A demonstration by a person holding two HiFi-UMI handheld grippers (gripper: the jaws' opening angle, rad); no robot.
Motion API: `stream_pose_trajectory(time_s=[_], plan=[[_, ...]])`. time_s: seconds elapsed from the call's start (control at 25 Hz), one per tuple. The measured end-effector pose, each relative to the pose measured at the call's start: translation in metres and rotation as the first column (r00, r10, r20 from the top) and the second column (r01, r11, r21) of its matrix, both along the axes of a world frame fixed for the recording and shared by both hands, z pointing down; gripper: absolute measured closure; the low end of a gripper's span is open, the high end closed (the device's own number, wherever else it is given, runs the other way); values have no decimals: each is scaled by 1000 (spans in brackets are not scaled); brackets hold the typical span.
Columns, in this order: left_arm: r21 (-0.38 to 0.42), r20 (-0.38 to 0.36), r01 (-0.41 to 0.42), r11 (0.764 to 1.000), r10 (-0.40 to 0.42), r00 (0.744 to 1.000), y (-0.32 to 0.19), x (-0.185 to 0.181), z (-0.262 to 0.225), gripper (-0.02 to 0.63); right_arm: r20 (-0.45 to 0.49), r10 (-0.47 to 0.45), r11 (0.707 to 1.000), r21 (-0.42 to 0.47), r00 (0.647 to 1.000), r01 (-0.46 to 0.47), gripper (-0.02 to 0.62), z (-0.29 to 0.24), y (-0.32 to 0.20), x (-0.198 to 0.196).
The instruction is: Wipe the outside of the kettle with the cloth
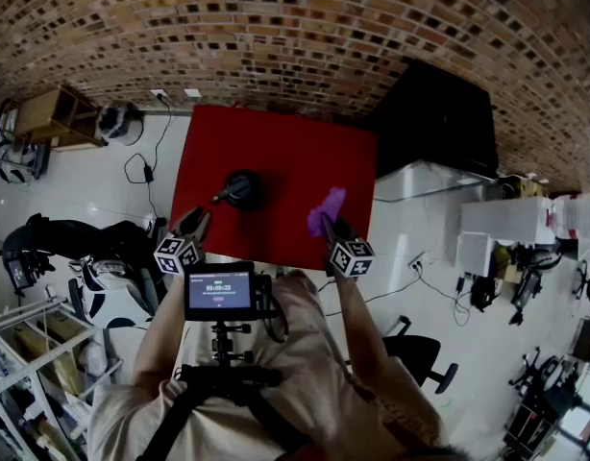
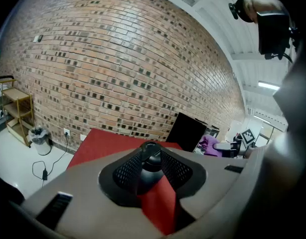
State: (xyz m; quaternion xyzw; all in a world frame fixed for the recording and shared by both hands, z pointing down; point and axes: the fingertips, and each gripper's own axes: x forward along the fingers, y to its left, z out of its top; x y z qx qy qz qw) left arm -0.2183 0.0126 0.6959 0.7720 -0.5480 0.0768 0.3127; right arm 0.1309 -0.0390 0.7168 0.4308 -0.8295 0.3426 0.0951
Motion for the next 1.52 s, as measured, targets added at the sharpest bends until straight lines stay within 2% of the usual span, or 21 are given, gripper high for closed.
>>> stream_pose_trajectory(time_s=[0.12,0.24,0.32,0.4,0.52,0.6,0.72,0.8,1.04,1.24,1.32,1.44,1.48,1.52], plan=[[7,2,14,1000,-14,1000,5,3,-3,489,19,-21,999,48,1000,20,495,-24,6,7],[0,33,-6,1000,6,999,5,7,2,488,8,-41,997,61,999,40,495,-34,9,12],[-23,68,-39,999,40,997,4,7,12,486,-9,-59,997,56,998,60,495,-32,13,13],[-68,137,-87,994,96,986,0,5,29,472,-24,-75,996,48,997,76,495,-29,19,15],[-171,213,-156,973,191,958,-16,-4,66,392,-32,-83,996,38,996,85,495,-28,27,15],[-245,226,-224,943,280,933,-25,-5,90,360,-28,-77,997,29,997,78,495,-26,34,12],[-333,259,-353,875,444,857,-34,4,113,360,-27,-61,998,17,998,62,495,-24,40,8],[-351,286,-402,846,506,814,-40,10,120,361,-28,-51,999,7,998,51,495,-22,43,7],[-347,344,-444,826,552,759,-50,10,142,448,-20,-8,1000,-2,1000,8,495,-18,50,3],[-349,343,-466,813,573,744,-48,14,140,471,-12,19,1000,-2,1000,-19,495,-16,51,0],[-369,355,-484,793,602,716,-45,17,140,476,-9,24,1000,-4,1000,-24,495,-13,51,-2],[-407,343,-538,738,669,659,-36,31,135,497,-11,25,1000,-8,1000,-25,495,-12,51,-6],[-410,329,-551,727,682,654,-33,37,133,505,-10,25,1000,-9,1000,-25,495,-11,50,-7],[-401,309,-559,726,681,664,-33,44,129,506,-7,27,1000,-10,1000,-27,495,-11,49,-8]])
